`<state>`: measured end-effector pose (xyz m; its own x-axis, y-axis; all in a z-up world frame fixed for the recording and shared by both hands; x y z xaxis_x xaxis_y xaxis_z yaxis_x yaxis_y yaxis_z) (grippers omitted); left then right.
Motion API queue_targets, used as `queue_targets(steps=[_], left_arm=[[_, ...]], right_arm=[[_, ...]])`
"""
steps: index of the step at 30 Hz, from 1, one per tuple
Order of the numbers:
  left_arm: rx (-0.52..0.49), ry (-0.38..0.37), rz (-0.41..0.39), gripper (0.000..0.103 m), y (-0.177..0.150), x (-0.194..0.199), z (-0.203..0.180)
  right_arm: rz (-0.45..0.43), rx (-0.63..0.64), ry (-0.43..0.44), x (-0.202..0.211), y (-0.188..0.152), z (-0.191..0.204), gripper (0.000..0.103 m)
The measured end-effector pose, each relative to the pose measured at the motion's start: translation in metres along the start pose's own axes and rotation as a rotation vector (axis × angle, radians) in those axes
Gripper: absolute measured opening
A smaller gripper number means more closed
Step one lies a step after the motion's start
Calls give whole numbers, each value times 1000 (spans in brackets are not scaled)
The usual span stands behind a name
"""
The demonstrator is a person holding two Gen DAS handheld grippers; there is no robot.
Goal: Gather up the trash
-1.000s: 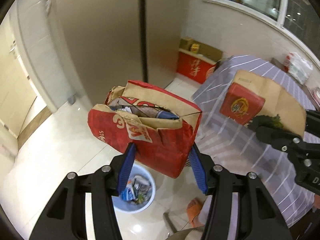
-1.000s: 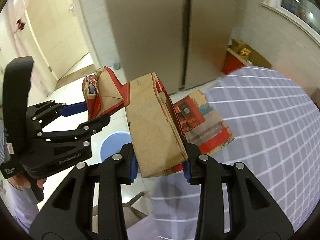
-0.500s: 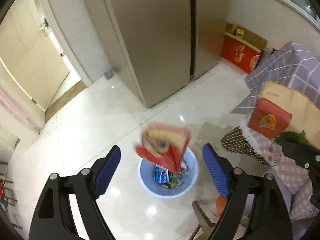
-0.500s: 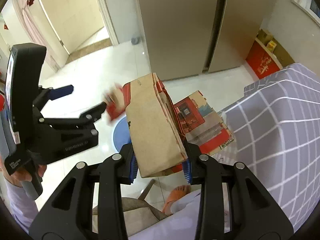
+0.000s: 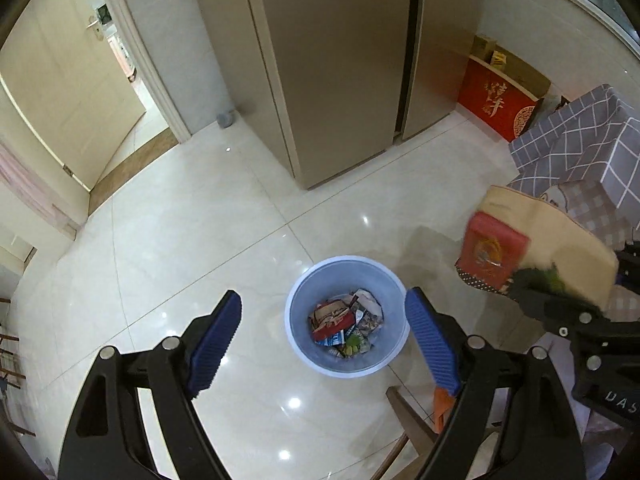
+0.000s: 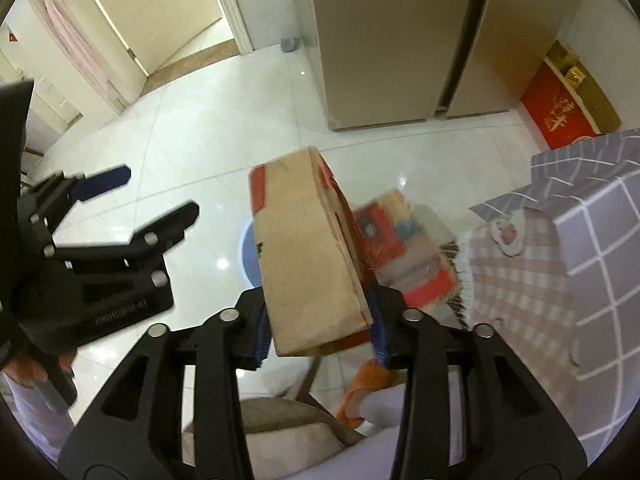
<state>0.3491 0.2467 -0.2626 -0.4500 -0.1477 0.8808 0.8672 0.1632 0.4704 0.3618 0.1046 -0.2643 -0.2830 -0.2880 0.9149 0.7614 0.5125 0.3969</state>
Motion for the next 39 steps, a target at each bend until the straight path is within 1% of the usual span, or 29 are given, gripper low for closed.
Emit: queue_targets(steps=[1, 2, 4, 5, 7, 15, 20, 23, 26, 29, 30, 35, 39], left_arm=[[2, 4, 1, 82, -3, 0, 3], [4, 6, 2, 82, -4, 0, 7], [11, 13, 5, 82, -6, -1, 13], [15, 19, 5, 82, -6, -1, 16], [24, 24, 6, 82, -8, -1, 19], [36, 13, 19, 82, -19, 1, 17], [36, 12, 9, 82, -28, 11, 11], [47, -2, -9, 82, -33, 22, 8], [54, -14, -35, 82, -37, 37, 2], [49, -38, -83, 84, -40, 61, -9], [46, -44, -103, 87, -41, 70, -13], [22, -78, -182, 87, -42, 109, -36], [-12, -103, -251, 88, -46, 142, -60]], right_arm=[[-16, 0, 1, 1, 3, 3, 64], [-37, 10, 3, 3, 5, 7, 73], [-86, 39, 0, 8, 10, 14, 75], [-93, 51, -2, 9, 11, 17, 76], [-81, 63, 9, 8, 9, 21, 76], [-31, 29, 0, 4, -10, 15, 76], [-47, 6, -6, 17, -24, 12, 76], [-86, -34, -28, 32, -32, 5, 76], [-147, -62, -43, 52, -39, 3, 76], [-208, -73, -89, 74, -47, 2, 76], [-225, -76, -102, 81, -49, 2, 76], [-293, -118, -153, 114, -66, -1, 76], [-354, -182, -184, 142, -86, -12, 79]])
Point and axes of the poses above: each gripper's, at about its wrist camera, not at the fingertips, and x roughly against the way its jaws point, z to its left, y to its top, the point moved 6 cm from there along -x, roughly the way its jaws point, and after that the axes turned 4 degrees about x, right-handed, at the moved point
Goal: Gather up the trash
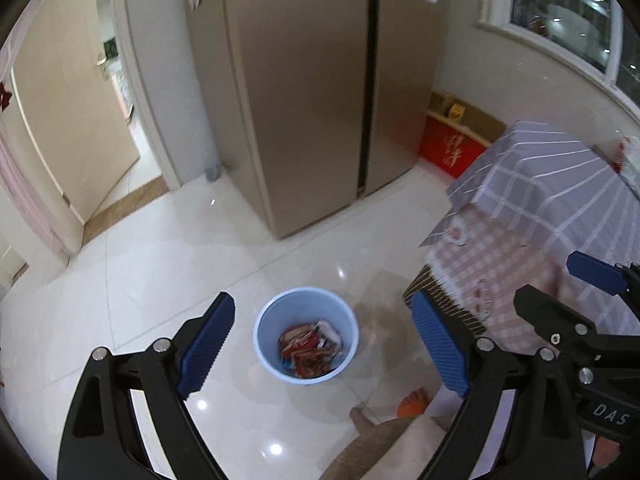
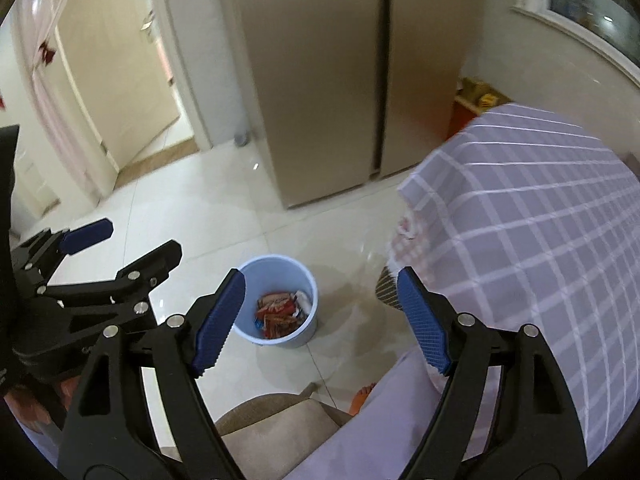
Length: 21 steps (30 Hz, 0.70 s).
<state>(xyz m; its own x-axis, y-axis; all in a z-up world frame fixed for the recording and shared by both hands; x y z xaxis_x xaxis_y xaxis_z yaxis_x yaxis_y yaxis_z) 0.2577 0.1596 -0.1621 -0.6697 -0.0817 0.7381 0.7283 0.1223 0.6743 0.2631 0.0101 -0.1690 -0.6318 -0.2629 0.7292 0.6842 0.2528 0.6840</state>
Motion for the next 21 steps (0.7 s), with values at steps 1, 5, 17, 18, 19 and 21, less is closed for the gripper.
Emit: queue_targets(steps=[1, 5, 17, 18, 19, 21], left_arm=[[-9, -8, -14, 88, 0, 7, -6], [-41, -29, -66, 89, -1, 32, -30], [-46, -100, -213, 89, -14, 118, -74], [-45, -106, -228, 88, -15, 126, -76], [-43, -111, -242, 89, -16, 133, -77], [-39, -120, -272, 89, -17, 147, -79]], right_arm=[[-19, -14, -19, 9, -3, -6, 79], [-71, -51, -53, 37, -13, -24, 80], [-238, -103, -143, 133, -44, -50, 80], [-258, -107, -149, 143, -46, -50, 80], [-268, -112, -150, 149, -48, -53, 80], [-291, -120, -153, 162, -51, -55, 80]])
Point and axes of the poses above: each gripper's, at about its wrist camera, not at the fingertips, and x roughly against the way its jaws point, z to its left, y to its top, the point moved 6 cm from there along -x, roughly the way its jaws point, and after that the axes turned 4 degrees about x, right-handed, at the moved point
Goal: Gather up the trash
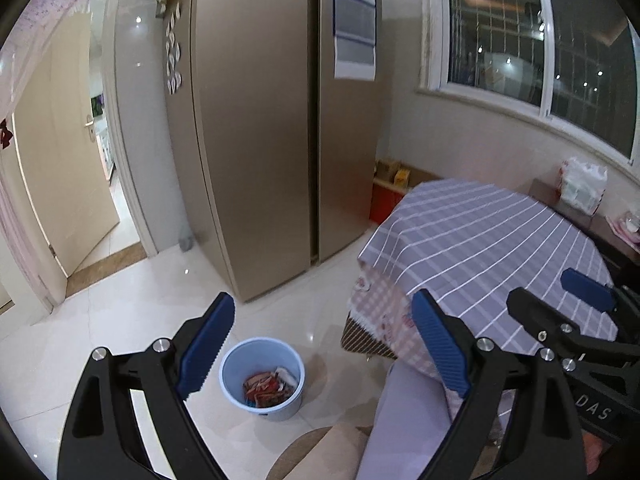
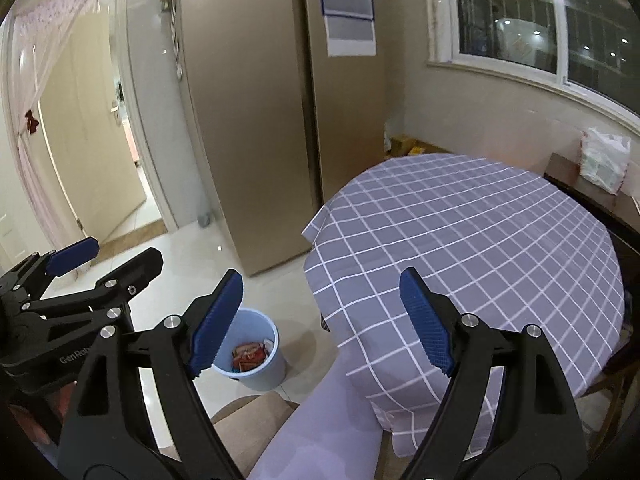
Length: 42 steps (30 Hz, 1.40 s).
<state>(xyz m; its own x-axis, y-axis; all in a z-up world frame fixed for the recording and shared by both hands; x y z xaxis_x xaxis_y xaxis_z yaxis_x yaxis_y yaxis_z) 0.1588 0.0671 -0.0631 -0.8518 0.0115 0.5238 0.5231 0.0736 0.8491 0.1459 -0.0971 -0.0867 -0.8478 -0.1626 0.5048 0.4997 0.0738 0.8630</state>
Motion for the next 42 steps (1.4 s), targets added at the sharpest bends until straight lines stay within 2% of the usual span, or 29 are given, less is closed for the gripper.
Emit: queue_targets(steps=[8, 18, 42], left_arm=[[11, -33, -67, 89, 4, 33, -7], [5, -33, -105, 89, 5, 51, -11], [-1, -29, -120, 89, 3, 59, -15]], right_arm=[[-87, 16, -55, 38, 5, -1, 83], [-155, 31, -100, 60, 10, -2, 83], [-167, 16, -92, 65, 5, -9, 84]])
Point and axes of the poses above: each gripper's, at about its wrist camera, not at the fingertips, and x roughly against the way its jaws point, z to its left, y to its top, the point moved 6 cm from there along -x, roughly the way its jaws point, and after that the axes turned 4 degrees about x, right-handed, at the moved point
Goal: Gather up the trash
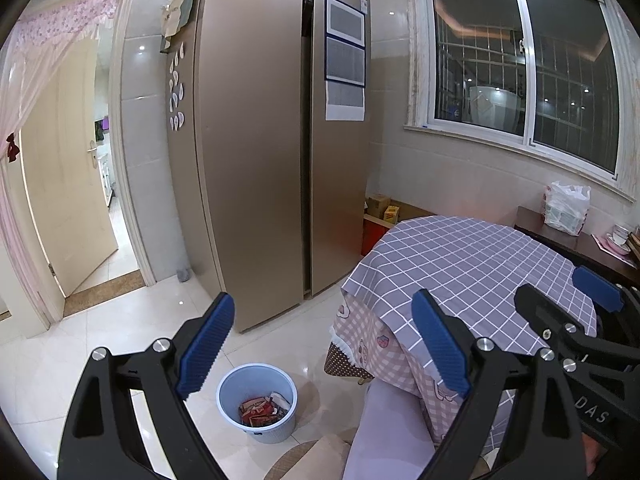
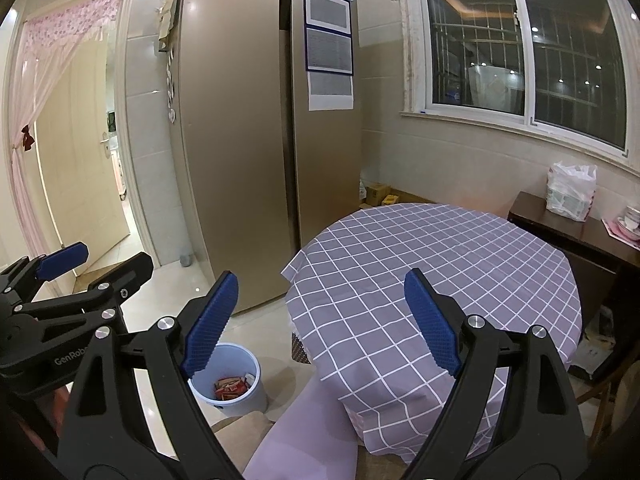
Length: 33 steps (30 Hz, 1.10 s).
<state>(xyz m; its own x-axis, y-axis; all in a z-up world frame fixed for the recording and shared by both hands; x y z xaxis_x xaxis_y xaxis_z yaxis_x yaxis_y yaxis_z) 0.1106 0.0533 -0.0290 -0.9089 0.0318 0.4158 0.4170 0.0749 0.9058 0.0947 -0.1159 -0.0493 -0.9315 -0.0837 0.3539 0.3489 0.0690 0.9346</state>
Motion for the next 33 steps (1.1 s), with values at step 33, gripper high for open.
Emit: queue_targets(steps=[33], left_arm=[[-5, -3, 26, 89, -5, -10, 2]], right_arm=[[18, 5, 8, -2, -2, 1, 87]])
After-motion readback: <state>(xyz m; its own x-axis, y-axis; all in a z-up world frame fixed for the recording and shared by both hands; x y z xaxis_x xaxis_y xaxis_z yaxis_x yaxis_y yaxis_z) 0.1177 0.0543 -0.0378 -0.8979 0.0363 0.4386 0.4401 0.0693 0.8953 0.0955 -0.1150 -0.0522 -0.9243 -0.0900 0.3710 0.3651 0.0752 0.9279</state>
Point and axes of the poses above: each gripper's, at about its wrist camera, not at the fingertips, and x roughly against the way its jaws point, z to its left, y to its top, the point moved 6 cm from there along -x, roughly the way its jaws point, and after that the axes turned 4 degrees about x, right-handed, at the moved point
